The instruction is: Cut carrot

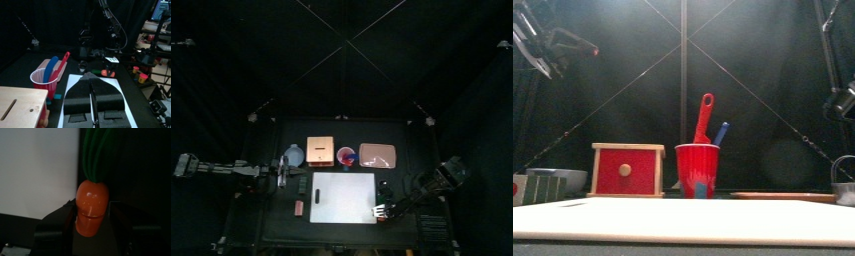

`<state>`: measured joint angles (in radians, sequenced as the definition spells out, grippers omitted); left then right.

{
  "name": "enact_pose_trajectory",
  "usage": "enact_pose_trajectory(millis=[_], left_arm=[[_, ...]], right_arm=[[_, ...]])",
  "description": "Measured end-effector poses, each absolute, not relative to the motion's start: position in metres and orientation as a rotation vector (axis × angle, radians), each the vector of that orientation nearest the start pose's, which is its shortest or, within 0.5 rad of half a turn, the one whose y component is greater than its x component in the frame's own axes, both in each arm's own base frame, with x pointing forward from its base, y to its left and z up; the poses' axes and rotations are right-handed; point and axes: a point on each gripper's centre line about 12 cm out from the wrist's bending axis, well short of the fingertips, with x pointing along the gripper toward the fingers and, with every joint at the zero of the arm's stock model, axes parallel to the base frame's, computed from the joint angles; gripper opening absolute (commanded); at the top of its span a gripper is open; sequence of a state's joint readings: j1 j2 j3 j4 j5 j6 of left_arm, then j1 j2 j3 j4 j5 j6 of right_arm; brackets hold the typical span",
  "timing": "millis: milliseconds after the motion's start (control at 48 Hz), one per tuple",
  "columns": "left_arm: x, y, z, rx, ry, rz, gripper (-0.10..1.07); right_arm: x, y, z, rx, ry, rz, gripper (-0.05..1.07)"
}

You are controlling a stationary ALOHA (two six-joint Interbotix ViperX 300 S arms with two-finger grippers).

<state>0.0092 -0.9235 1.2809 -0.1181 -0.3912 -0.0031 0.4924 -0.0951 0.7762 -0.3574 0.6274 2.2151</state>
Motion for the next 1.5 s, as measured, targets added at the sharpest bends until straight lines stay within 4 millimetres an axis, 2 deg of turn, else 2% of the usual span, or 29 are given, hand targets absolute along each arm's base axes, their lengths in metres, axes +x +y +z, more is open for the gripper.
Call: enact_pose_trajectory(millis=[250, 396, 562, 854, 958, 1167, 1312, 1500], left_arm=[[0.196, 0.008, 0.254, -0.114, -0.036, 0.058, -0.01], [0.196, 0.008, 0.254, -0.114, -0.036, 0.059, -0.01], [0.196, 0.009, 0.255, -0.12, -0.038, 0.061, -0.01], [0.196, 0.01, 0.255, -0.14, -0.036, 0.069, -0.01], [0.196, 0.01, 0.254, -0.143, -0.033, 0.07, -0.01], [0.195, 0.01, 0.252, -0.141, -0.029, 0.071, -0.01], [0.195, 0.011, 0.252, -0.141, -0.028, 0.074, -0.01], [0.195, 0.011, 0.25, -0.15, -0.021, 0.078, -0.01]], right_arm=[[0.317, 0.08, 0.149, 1.195, 0.783, -0.763, 0.58], [0.333, 0.061, 0.144, 1.199, 0.741, -0.699, 0.58], [0.351, 0.04, 0.128, 1.191, 0.73, -0.63, 0.58], [0.379, 0.017, 0.119, 1.183, 0.706, -0.546, 0.58], [0.388, 0.012, 0.116, 1.194, 0.7, -0.53, 0.58], [0.407, 0.015, 0.108, 1.195, 0.71, -0.484, 0.58], [0.408, 0.015, 0.105, 1.203, 0.713, -0.49, 0.61], [0.399, 0.014, 0.103, 1.24, 0.713, -0.558, 0.64]])
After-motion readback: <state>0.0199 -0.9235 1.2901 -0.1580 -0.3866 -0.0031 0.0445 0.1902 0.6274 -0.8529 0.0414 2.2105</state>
